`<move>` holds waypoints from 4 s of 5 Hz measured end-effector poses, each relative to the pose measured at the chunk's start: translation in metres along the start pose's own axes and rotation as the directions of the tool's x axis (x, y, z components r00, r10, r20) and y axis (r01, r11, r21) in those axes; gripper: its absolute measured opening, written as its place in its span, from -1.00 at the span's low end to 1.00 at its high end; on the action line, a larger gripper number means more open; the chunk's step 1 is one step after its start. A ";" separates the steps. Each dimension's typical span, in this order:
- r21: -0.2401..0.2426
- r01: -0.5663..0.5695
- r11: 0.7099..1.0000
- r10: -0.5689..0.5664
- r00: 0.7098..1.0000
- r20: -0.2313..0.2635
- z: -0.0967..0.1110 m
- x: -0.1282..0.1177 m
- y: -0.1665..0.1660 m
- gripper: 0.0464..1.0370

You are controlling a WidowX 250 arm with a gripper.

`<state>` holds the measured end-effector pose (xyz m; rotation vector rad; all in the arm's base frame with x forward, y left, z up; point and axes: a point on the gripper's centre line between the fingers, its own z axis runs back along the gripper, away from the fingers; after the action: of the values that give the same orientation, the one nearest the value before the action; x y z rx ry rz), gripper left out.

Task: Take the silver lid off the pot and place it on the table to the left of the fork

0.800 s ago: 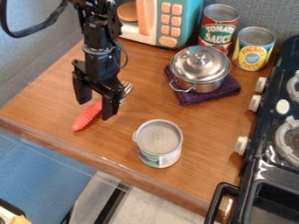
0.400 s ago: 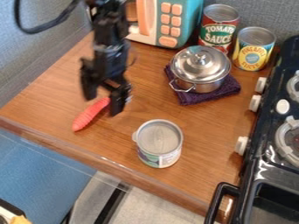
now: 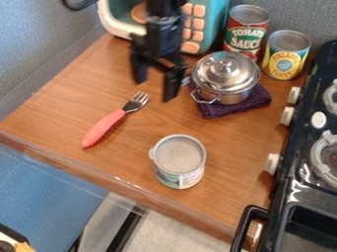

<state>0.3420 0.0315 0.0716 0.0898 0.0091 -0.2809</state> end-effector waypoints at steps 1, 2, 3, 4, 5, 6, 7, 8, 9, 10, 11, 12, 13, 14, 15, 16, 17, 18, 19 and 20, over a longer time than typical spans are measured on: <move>-0.011 0.021 1.000 -0.021 1.000 0.012 -0.003 0.030 -0.010 0.93; -0.032 0.010 0.999 -0.008 0.999 0.038 -0.001 0.057 -0.019 0.93; -0.034 0.023 0.999 -0.022 0.999 0.035 -0.007 0.079 -0.030 0.93; -0.044 0.032 0.999 -0.029 0.998 0.048 -0.006 0.088 -0.038 0.93; -0.052 0.028 0.998 -0.025 0.998 0.058 -0.002 0.092 -0.039 0.93; -0.059 0.027 0.998 -0.024 0.998 0.058 0.000 0.093 -0.039 0.93; -0.077 0.036 0.996 -0.032 0.998 0.052 0.001 0.092 -0.042 0.93; -0.085 0.034 0.996 -0.029 0.998 0.055 0.001 0.092 -0.041 0.93; -0.081 0.023 0.996 -0.017 0.997 0.072 0.008 0.096 -0.035 0.93; -0.081 0.016 0.997 -0.010 0.997 0.083 0.013 0.098 -0.030 0.93; -0.079 0.009 0.997 -0.001 0.995 0.104 0.020 0.098 -0.025 0.93; -0.077 0.006 0.997 0.002 0.994 0.106 0.024 0.097 -0.023 0.85; -0.067 0.000 0.998 0.006 0.996 0.094 0.016 0.098 -0.023 0.56; -0.058 0.027 0.998 -0.022 0.997 0.077 0.009 0.101 -0.035 -0.03; -0.064 0.027 0.998 -0.022 0.997 0.077 0.004 0.100 -0.038 -0.18; -0.055 0.036 0.998 -0.031 0.997 0.076 0.003 0.099 -0.042 -0.52; -0.054 0.034 0.998 -0.030 0.996 0.081 0.004 0.099 -0.041 -0.53; -0.067 0.036 0.997 -0.030 0.996 0.088 0.007 0.097 -0.040 -0.53; -0.101 0.029 0.995 -0.018 0.994 0.105 0.012 0.092 -0.031 -0.53; -0.137 0.016 0.990 0.007 0.985 0.170 0.046 0.079 -0.015 -0.53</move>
<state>0.4138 -0.0084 0.1146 -0.0723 -0.1407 -0.2909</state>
